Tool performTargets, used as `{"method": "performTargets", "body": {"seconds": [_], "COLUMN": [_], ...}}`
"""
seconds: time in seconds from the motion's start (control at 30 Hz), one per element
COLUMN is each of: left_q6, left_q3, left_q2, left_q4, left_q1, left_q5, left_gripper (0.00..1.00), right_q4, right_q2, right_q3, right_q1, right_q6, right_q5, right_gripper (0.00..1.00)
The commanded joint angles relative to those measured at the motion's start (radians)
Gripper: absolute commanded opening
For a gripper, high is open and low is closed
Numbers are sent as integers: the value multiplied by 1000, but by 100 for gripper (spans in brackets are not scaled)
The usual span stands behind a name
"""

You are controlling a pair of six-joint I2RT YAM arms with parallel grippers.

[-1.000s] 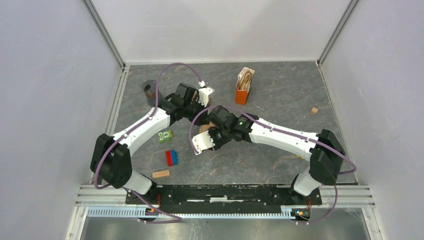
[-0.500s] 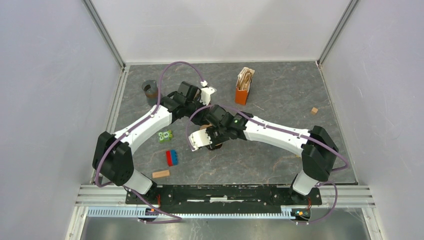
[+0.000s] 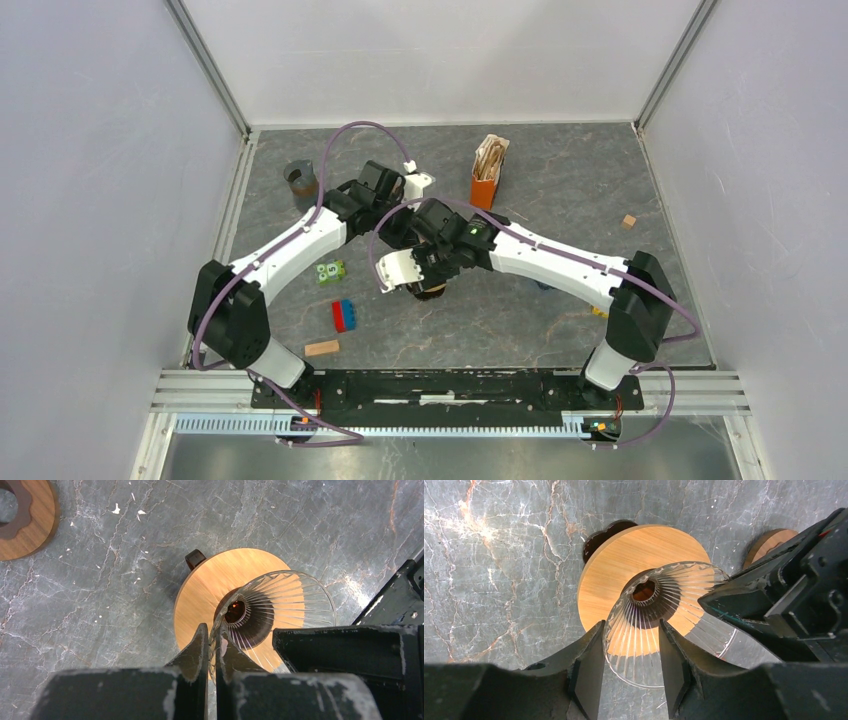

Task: Place the coffee filter in the dripper
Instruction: Place the coffee dripper in the dripper holder.

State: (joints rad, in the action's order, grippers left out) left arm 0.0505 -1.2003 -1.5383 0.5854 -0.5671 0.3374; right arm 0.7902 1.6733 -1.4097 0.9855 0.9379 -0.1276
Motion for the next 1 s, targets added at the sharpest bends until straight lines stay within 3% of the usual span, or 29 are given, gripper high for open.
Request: {"method": "performTargets", "body": {"seconds": [0.0, 0.3, 0.53, 0.97], "left_q6": [64, 69, 75, 27], "left_q3": [23, 1, -28, -100], "left_q2": [-53, -36, -13, -43], "left_q4": [151, 159, 168, 166], "left_q1": [-14, -6, 5, 6], "left_q5": [-88, -89, -90, -22], "left_gripper": [7, 28, 37, 39], "right_q4": [36, 14, 8, -9], "right_q2": [-32, -110, -130, -148], "right_q3": [-34, 32, 41, 68], "right_q1": [-18, -47, -49, -57], "right_q6": [-4, -16, -29, -40], "right_q5": [-34, -63, -68, -64], "right_gripper": [49, 49, 50, 51]}}
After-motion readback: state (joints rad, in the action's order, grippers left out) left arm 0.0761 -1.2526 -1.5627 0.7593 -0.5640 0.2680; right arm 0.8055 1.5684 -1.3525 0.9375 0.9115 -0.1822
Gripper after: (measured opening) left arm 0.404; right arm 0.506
